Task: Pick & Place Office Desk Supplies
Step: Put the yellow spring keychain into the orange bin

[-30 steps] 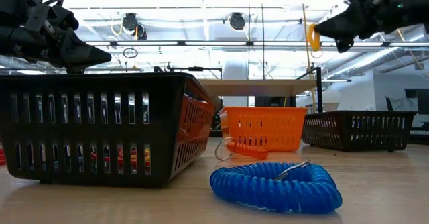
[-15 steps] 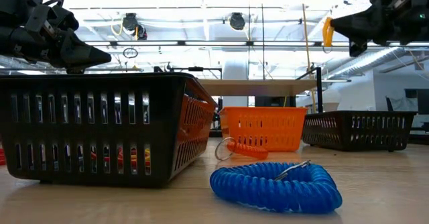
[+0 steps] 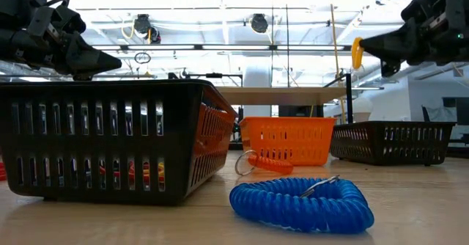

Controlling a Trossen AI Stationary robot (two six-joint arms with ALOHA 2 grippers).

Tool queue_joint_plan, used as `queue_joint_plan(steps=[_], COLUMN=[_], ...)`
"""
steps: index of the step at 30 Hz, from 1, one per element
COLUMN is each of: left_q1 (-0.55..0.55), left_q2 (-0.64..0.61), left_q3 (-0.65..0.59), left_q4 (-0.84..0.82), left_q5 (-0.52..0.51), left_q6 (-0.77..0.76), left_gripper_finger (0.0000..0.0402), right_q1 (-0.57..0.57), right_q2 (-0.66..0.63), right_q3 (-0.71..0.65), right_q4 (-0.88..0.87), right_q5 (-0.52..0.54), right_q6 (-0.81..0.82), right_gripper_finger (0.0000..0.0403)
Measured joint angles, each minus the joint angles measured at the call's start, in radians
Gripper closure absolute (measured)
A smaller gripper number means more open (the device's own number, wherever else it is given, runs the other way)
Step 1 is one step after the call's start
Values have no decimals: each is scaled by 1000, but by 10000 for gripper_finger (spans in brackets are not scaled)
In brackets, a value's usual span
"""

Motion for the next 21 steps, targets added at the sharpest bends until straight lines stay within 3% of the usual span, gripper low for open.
queue_joint_plan(steps=[8,13,17,21], left_q1=[0,0,0,0], left_q2=[0,0,0,0], left_q3=[0,0,0,0], left_q4=[-1,0,0,0], left_q5=[1,0,0,-1], left_q6=[0,4,4,3], left_gripper_finger=[380,380,380,380], right_q1=[0,2,16,49], right_q2=[-1,72,233,503], right_q3=[-6,74,202,336], right_q4=[14,-7,-28,-42], right_q5=[1,2,2,8], right_q6=[6,42,40,40], right_gripper_finger=[401,401,401,401])
